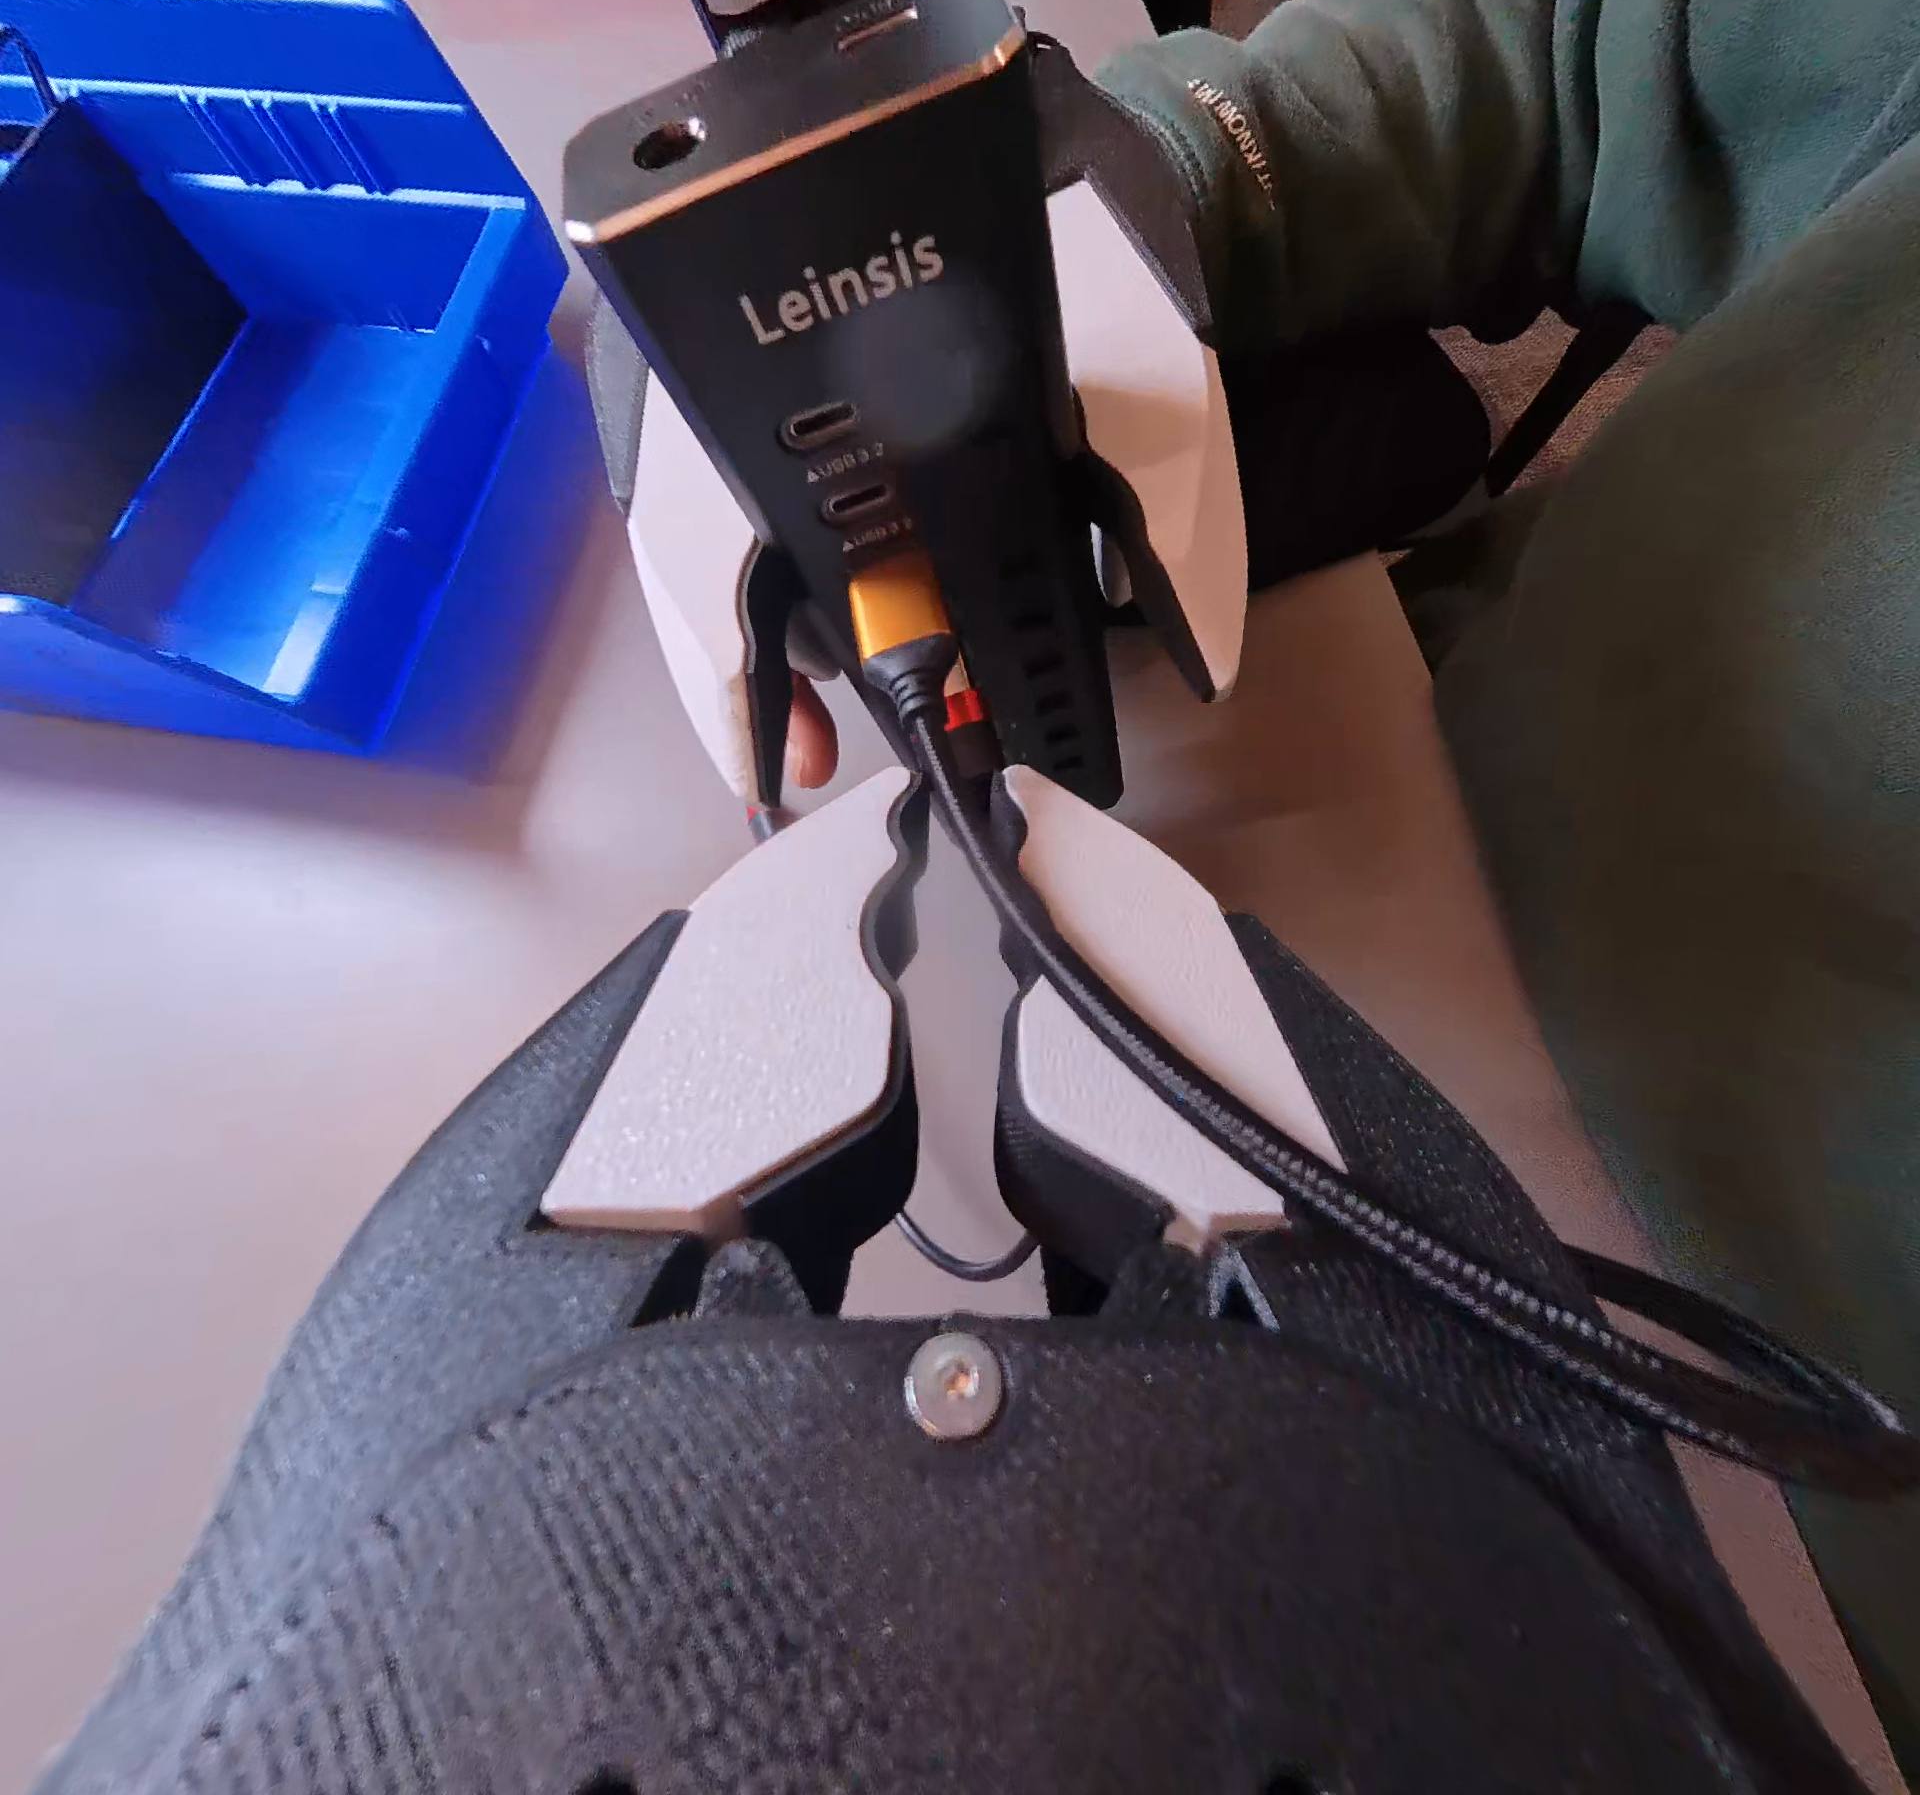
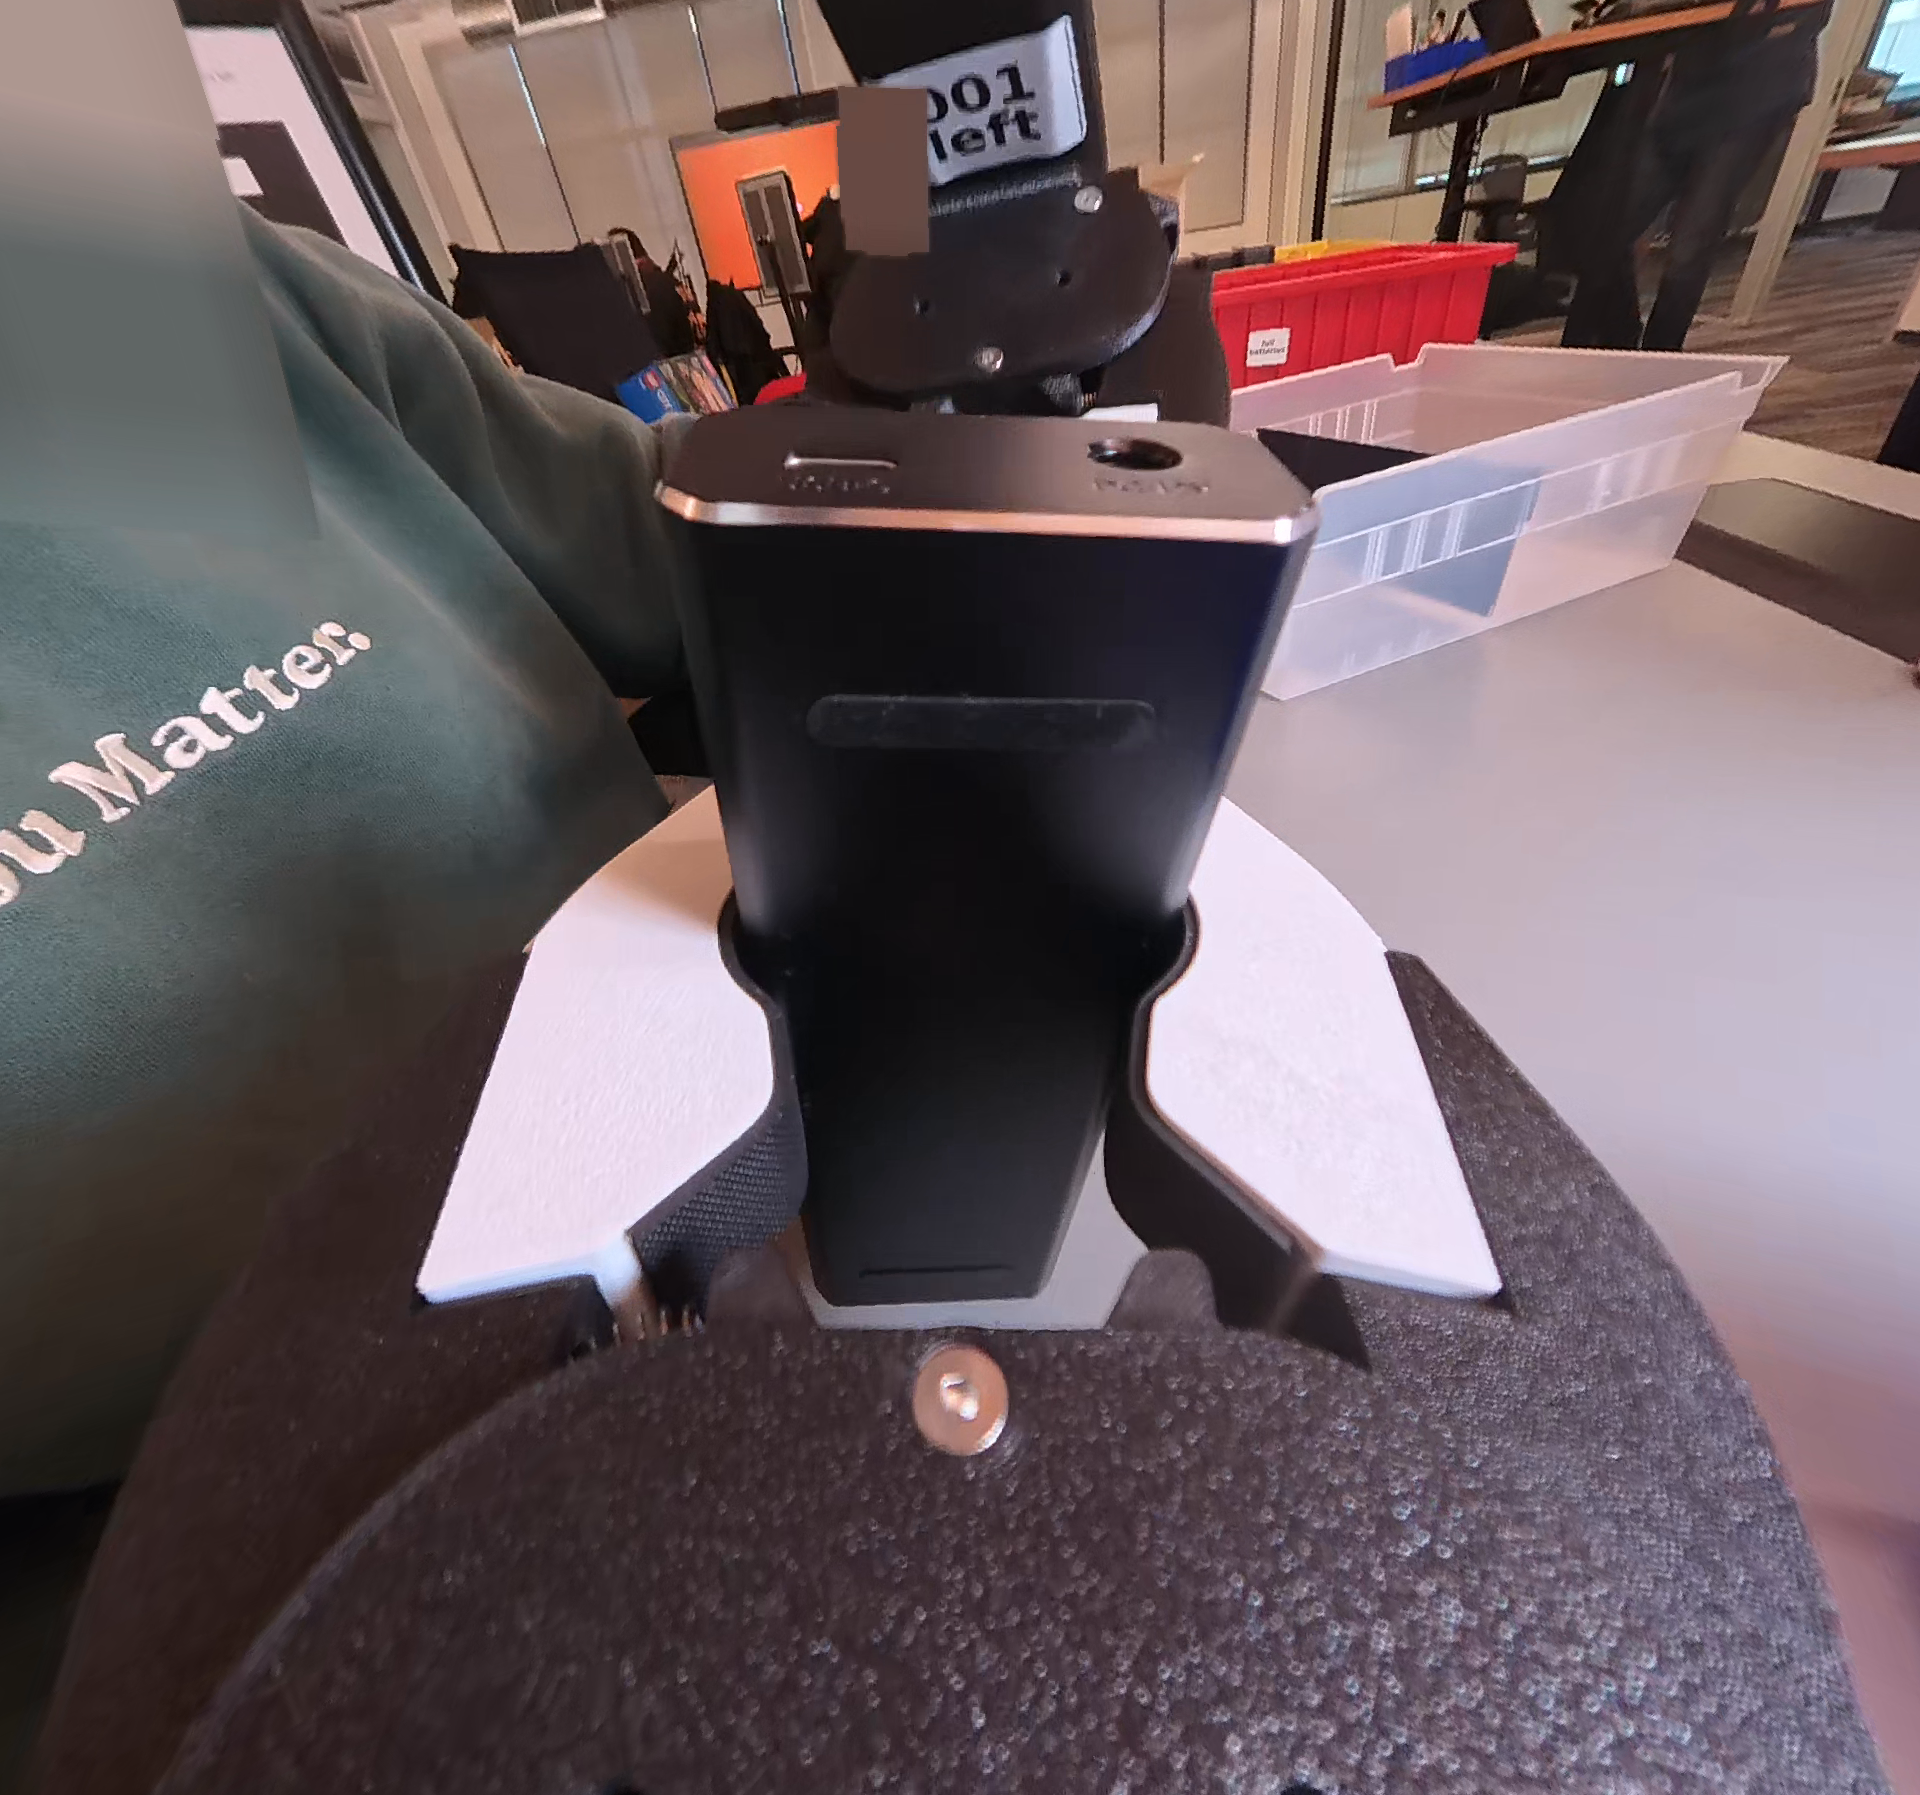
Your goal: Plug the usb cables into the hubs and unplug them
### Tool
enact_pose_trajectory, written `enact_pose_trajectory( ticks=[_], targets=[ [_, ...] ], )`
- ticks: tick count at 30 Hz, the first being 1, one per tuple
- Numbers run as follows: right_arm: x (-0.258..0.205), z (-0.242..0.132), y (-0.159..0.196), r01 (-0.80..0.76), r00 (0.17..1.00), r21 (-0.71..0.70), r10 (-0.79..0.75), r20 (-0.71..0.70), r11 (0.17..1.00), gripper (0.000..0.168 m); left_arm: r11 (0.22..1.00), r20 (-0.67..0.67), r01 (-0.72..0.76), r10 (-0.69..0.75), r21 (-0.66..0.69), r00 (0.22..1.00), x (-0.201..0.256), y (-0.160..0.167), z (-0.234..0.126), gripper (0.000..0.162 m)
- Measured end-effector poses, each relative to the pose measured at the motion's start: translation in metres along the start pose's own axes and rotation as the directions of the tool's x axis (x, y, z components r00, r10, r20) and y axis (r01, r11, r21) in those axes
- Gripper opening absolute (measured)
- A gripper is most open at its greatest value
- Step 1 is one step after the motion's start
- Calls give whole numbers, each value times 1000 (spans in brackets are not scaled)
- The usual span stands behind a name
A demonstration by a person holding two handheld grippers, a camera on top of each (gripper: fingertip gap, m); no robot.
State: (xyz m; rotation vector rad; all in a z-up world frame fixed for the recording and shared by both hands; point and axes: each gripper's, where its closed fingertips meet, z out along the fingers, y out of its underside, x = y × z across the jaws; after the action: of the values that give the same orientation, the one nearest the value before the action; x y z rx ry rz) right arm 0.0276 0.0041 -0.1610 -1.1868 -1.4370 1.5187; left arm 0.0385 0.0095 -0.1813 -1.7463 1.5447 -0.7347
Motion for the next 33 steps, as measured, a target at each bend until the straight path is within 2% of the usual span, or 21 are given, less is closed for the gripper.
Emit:
enact_pose_trajectory(
  ticks=[10, 12, 19, 25, 33],
  targets=[
    [1, 7, 15, 24, 999, -115, -28, -34, 993, 72, 993, -52, -25, 19, -119, 998, 3, 3, -6, 11],
    [2, 9, 18, 26, 999, -135, -32, -43, 990, 72, 980, -26, -71, 67, -184, 997, 0, 7, -6, 11],
    [-2, 13, 24, 17, 999, -162, -21, -25, 987, 72, 926, -65, -134, 118, -354, 991, 4, 18, -7, 11],
    [-2, 13, 23, 14, 999, -159, -20, -33, 987, 72, 929, -89, -135, 111, -343, 990, 5, 15, -7, 11],
    [5, 10, 19, 1, 997, -138, -12, -77, 990, 72, 971, -59, -89, 78, -223, 995, -2, 10, -4, 11]
  ],
)
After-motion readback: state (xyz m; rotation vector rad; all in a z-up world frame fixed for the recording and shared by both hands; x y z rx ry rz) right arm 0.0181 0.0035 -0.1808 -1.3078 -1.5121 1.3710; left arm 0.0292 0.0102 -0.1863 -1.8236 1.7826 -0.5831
